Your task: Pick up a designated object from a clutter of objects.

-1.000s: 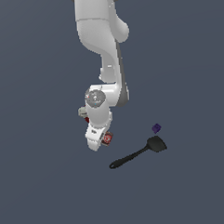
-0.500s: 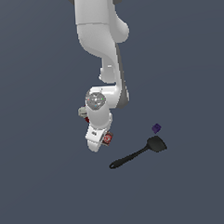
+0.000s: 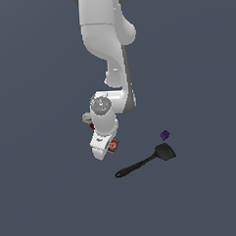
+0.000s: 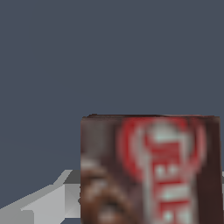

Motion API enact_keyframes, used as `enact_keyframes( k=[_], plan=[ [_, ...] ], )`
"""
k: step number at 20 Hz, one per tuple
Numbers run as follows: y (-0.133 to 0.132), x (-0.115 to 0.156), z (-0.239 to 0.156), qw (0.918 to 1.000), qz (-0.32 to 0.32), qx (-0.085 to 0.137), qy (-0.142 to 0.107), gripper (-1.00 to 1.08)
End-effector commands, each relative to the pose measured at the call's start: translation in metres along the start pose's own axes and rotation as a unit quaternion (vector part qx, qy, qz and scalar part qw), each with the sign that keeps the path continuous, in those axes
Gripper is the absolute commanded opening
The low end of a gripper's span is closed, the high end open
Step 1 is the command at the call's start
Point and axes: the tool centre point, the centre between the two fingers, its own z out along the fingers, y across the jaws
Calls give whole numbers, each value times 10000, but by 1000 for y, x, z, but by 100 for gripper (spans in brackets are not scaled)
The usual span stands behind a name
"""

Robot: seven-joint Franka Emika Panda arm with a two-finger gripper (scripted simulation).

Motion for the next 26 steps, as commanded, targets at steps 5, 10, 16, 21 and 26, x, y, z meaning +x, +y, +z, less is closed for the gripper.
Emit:
enact_keyframes(
  k=[5, 10, 16, 21, 26],
  plan=[
    [-4, 0, -16, 10000, 1, -3, 1, -100],
    [-11, 0, -41, 10000, 0, -2, -2, -100],
    [-24, 1, -85, 10000, -1, -2, -4, -100],
    [-37, 2, -130, 10000, -1, -2, -4, -100],
    [-50, 3, -177, 10000, -3, 1, -3, -100]
  ],
)
